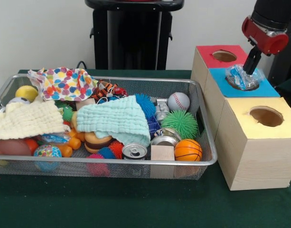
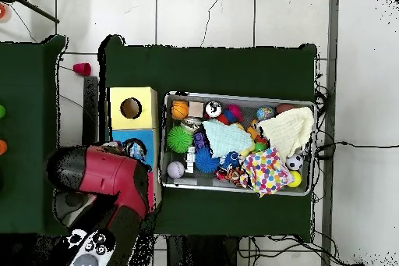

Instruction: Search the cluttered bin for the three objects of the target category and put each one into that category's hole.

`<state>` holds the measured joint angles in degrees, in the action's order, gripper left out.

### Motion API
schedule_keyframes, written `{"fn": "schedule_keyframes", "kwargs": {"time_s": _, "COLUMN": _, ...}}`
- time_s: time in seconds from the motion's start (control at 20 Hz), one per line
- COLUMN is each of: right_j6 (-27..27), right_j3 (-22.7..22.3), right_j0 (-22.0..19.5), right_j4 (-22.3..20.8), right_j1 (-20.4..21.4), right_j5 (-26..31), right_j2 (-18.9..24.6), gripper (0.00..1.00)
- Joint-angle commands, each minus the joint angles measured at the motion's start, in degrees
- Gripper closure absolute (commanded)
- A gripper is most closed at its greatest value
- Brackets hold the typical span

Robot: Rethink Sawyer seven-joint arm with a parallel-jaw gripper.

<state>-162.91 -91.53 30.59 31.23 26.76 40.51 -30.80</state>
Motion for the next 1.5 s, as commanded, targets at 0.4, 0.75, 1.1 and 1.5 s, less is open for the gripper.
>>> {"fn": "schedule_keyframes", "kwargs": {"time_s": 0.4, "right_j6": -13.33, "right_j3": -7.48, "right_j0": -1.26, "right_j4": 9.22, "right_j1": -11.26, "right_j5": -14.52, "right_j2": 13.6, "gripper": 1.0}}
{"fn": "schedule_keyframes", "kwargs": {"time_s": 0.75, "right_j6": -14.87, "right_j3": -4.58, "right_j0": 1.69, "right_j4": 9.45, "right_j1": -14.89, "right_j5": -21.86, "right_j2": 8.79, "gripper": 1.0}}
{"fn": "schedule_keyframes", "kwargs": {"time_s": 1.1, "right_j6": -6.44, "right_j3": -8.05, "right_j0": -4.52, "right_j4": 7.26, "right_j1": -11.72, "right_j5": -24.84, "right_j2": 12.42, "gripper": 1.0}}
{"fn": "schedule_keyframes", "kwargs": {"time_s": 1.5, "right_j6": -2.13, "right_j3": -11.17, "right_j0": -4.37, "right_j4": 2.25, "right_j1": 3.1, "right_j5": -6.77, "right_j2": 6.77, "gripper": 1.0}}
